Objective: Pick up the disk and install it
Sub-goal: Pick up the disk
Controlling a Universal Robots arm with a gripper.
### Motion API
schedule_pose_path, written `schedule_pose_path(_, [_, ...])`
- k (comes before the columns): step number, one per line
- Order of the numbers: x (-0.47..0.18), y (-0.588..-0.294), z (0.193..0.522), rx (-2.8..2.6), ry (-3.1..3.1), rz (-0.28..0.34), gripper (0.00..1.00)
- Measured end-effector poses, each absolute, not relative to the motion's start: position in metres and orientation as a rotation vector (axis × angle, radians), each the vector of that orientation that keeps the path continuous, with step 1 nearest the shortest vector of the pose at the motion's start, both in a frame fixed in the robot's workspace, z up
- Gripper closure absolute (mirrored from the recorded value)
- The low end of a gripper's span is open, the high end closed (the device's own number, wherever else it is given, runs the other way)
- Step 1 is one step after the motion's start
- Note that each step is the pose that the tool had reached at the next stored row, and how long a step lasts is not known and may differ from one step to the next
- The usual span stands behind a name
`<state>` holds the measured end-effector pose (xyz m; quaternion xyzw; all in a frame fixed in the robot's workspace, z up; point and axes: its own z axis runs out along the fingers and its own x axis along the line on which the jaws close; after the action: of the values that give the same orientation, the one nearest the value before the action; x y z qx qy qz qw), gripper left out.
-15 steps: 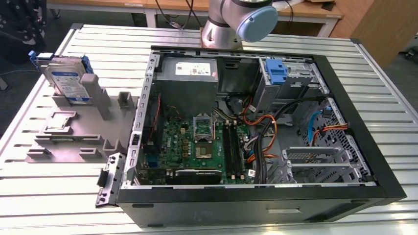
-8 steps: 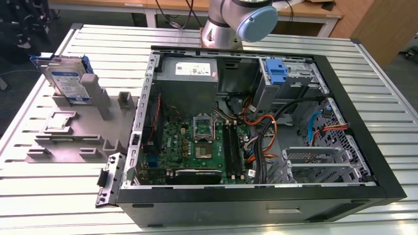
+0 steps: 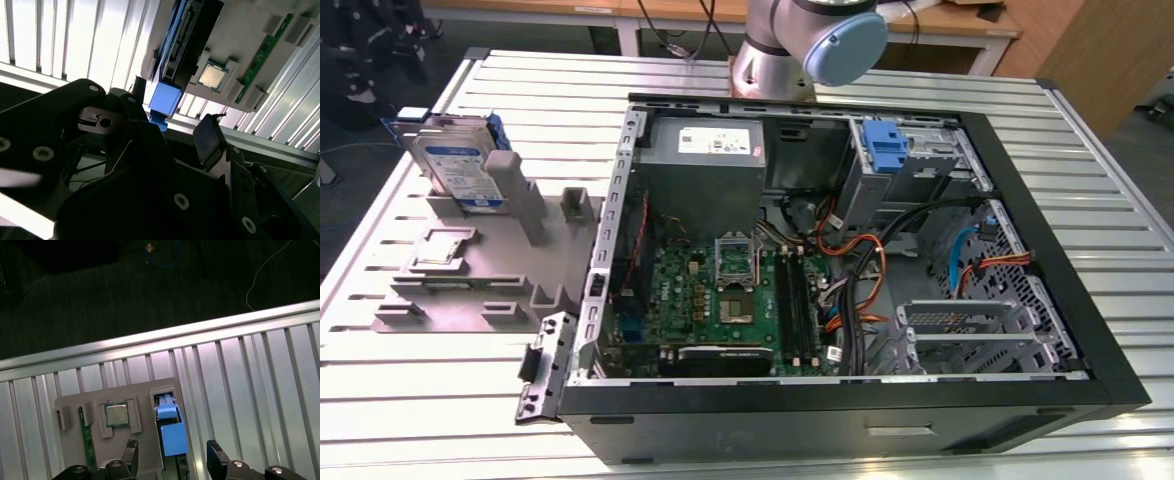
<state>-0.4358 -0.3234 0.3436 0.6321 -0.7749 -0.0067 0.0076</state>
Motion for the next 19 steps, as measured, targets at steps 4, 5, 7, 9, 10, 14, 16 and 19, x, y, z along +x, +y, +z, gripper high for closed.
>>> schedule_pose_path(4, [-0.436, -0.323, 0.341, 2.005, -2.407, -0.012, 0.35])
schedule_pose_path(5, [-0.436, -0.323, 0.34, 2.011, -2.404, -0.011, 0.35])
schedule_pose_path(7, [-0.439, -0.323, 0.339, 2.014, -2.401, -0.011, 0.35])
schedule_pose_path(9, [-0.441, -0.323, 0.338, 2.017, -2.399, -0.011, 0.35])
schedule_pose_path(10, [-0.442, -0.323, 0.337, 2.018, -2.398, -0.011, 0.35])
schedule_pose_path(14, [-0.442, -0.323, 0.335, 2.032, -2.387, -0.01, 0.35])
schedule_pose_path(16, [-0.442, -0.323, 0.334, 2.041, -2.38, -0.009, 0.35])
schedule_pose_path(19, [-0.442, -0.323, 0.332, 2.052, -2.373, -0.006, 0.35])
